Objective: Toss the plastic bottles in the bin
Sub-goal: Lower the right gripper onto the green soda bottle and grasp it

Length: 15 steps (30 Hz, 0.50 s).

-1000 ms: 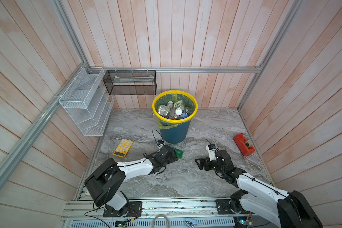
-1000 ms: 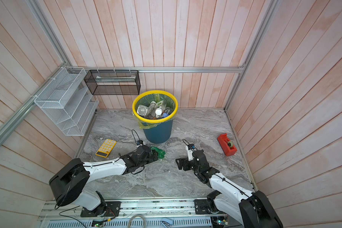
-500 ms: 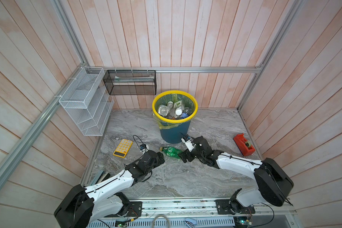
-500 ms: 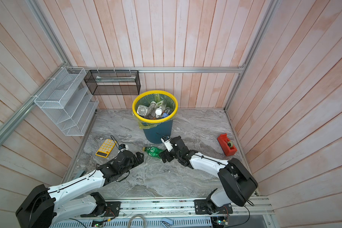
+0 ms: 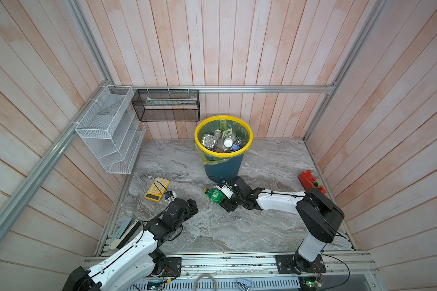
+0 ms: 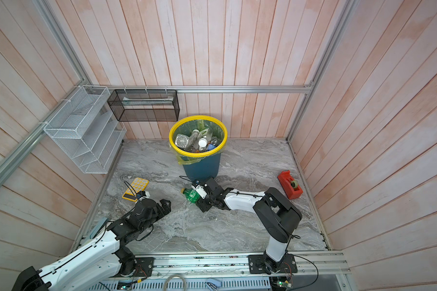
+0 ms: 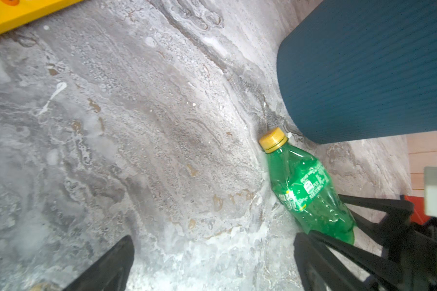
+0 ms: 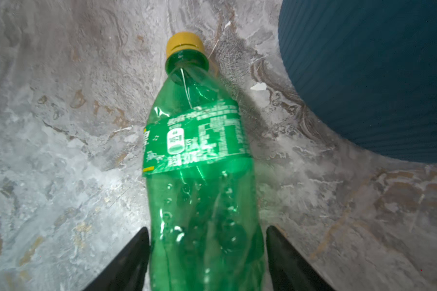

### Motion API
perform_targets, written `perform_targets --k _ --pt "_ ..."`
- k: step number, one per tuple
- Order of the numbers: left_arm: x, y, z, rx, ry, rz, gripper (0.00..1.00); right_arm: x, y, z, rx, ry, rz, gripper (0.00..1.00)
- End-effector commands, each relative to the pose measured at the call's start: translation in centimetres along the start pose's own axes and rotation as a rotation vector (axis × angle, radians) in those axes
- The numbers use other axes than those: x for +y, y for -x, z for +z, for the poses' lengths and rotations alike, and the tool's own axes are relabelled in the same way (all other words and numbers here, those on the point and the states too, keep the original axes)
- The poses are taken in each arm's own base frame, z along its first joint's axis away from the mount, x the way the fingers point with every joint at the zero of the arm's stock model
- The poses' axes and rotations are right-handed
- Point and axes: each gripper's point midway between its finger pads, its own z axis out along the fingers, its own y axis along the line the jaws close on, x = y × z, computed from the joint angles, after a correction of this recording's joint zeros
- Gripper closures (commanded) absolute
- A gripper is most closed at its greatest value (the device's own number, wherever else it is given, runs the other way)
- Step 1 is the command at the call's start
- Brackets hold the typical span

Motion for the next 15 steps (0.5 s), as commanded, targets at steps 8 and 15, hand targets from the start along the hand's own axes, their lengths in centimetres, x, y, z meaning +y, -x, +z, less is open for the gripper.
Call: perform_targets --k 8,15 --pt "1.3 -0.4 0.1 0.015 0.014 0.002 0.00 0.3 -3.7 -2.5 0.086 -0.027 0.114 0.47" --pt "1.1 0.0 0.2 0.009 0.014 0.017 0.00 0.7 -8.8 -4.0 0.200 -0.034 0.187 0.46"
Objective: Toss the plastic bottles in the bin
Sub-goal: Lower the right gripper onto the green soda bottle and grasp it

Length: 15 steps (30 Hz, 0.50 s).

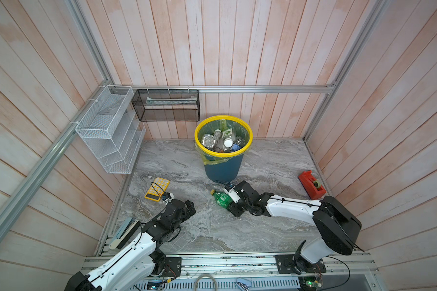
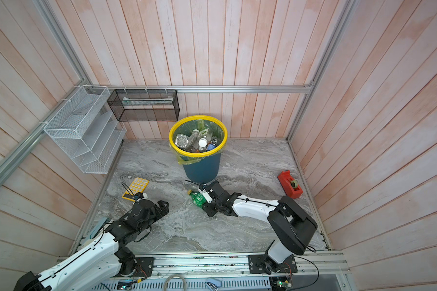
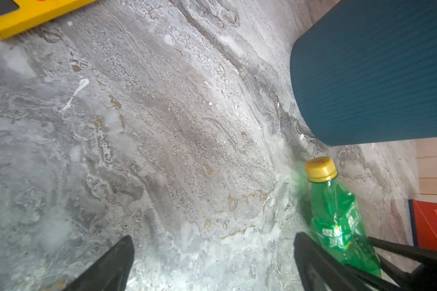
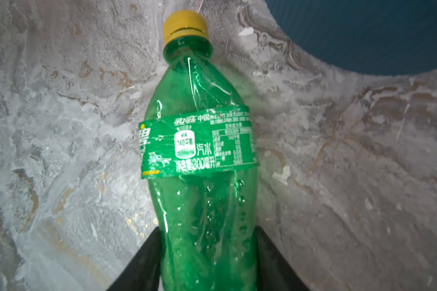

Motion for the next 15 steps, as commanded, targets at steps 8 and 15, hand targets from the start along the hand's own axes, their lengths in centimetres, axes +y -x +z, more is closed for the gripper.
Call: perform_targets --k 8,15 --pt "0.0 -0.4 0.5 0.026 -0.001 0.033 0.00 -1.2 -5.4 -0.9 0.212 -0.078 0.043 0.25" --pt "0.3 -0.8 0.7 0.038 -0.001 0.035 0.00 -1.0 -2.4 -1.4 0.189 -0.118 -0.015 0.14"
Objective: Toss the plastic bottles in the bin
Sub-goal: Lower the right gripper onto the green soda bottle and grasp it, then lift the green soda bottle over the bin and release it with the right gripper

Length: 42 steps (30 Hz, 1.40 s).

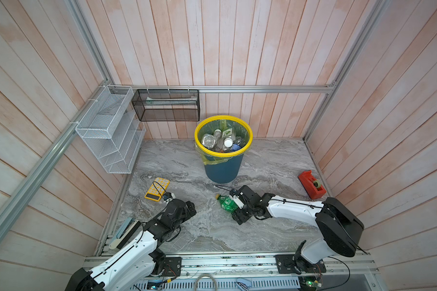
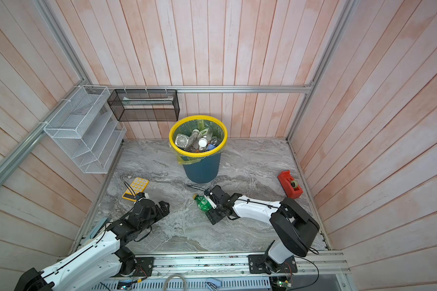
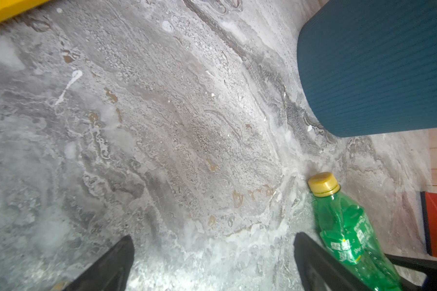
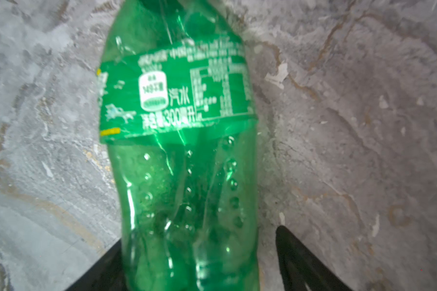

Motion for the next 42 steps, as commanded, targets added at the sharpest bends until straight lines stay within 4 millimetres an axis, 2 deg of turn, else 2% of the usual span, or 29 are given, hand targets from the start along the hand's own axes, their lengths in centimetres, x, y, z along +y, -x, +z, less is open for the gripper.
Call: perform_targets --k 1,4,11,18,21,25,29,33,36,42 --pt "0.2 -0.3 0.2 0.003 -0.011 0.008 0.00 0.1 1.4 -0.7 0.003 -0.039 -0.040 0.13" --pt "0.3 -0.4 0.2 0.005 -0.012 0.004 0.00 0.5 1.9 -0.4 0.016 -0.038 -0.061 0.13" --pt "0.8 -0.6 0.2 0.003 -0.003 0.004 0.00 0.4 2.2 1.6 0.103 -0.065 -0.124 0.14" --pt "1.4 -0.6 0.0 -0.006 0.009 0.002 0.00 -0.2 2.8 2.8 0.142 -0.116 -0.158 0.25" --pt "1.6 -0.8 0.0 -0.005 0.010 -0.002 0.00 -0.3 3.4 2.3 0.113 -0.123 -0.149 0.37" --pt "1.6 -0.8 0.0 -0.005 0.009 -0.003 0.00 0.2 4.7 0.2 0.014 -0.096 -0.122 0.43" --pt "1.2 -0.5 0.0 -0.016 -0.007 0.006 0.00 1.1 6.0 -3.7 -0.174 -0.027 -0.061 0.51" --pt "0.7 0.0 -0.2 -0.032 -0.019 0.056 0.00 0.5 6.7 -9.2 -0.415 -0.009 0.020 0.52" --pt "0.3 0.7 -0.5 -0.050 -0.013 0.105 0.00 -1.3 7.4 -15.3 -0.646 -0.057 0.088 0.54" --pt "-0.8 1.6 -0.5 -0.045 0.000 0.182 0.00 -5.5 9.2 -29.0 -1.069 -0.182 0.207 0.48"
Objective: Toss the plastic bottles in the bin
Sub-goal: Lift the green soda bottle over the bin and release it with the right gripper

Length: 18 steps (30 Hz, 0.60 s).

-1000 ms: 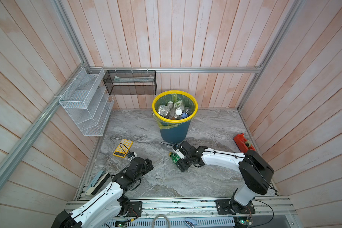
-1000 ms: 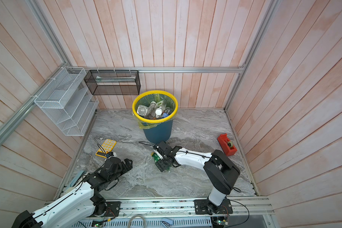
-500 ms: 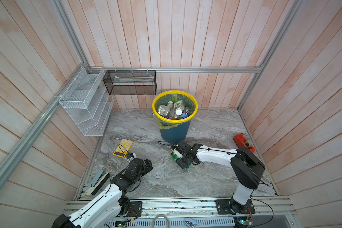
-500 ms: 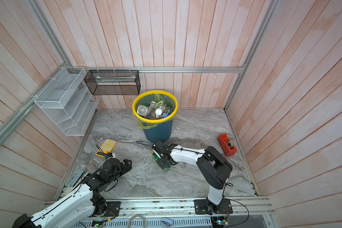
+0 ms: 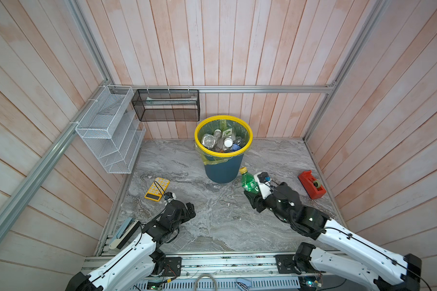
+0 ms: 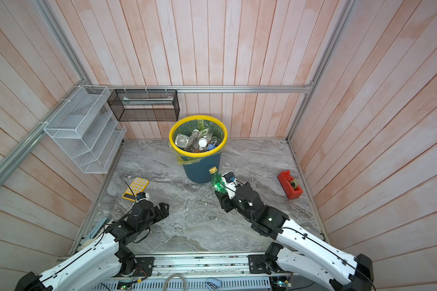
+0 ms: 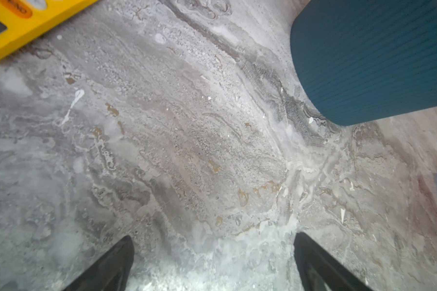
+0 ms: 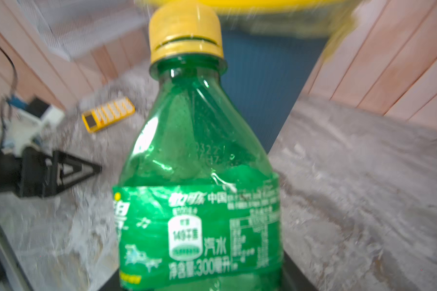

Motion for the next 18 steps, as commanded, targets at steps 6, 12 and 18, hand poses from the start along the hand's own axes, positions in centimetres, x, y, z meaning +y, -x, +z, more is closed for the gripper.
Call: perform_targets --k 6,12,18 --pt "-2.0 0.8 0.7 0.024 -0.035 0.078 0.01 -2.5 14.6 -0.8 -0.297 -0.102 0.007 0.46" --pt "-2.5 0.7 0.9 0.047 -0.020 0.106 0.00 -1.5 18.4 9.9 -0.145 0.057 0.013 0.39" --pt "-1.8 0.9 0.4 0.057 0.036 0.131 0.00 -2.9 17.0 18.2 0.081 -0.007 -0.004 0.12"
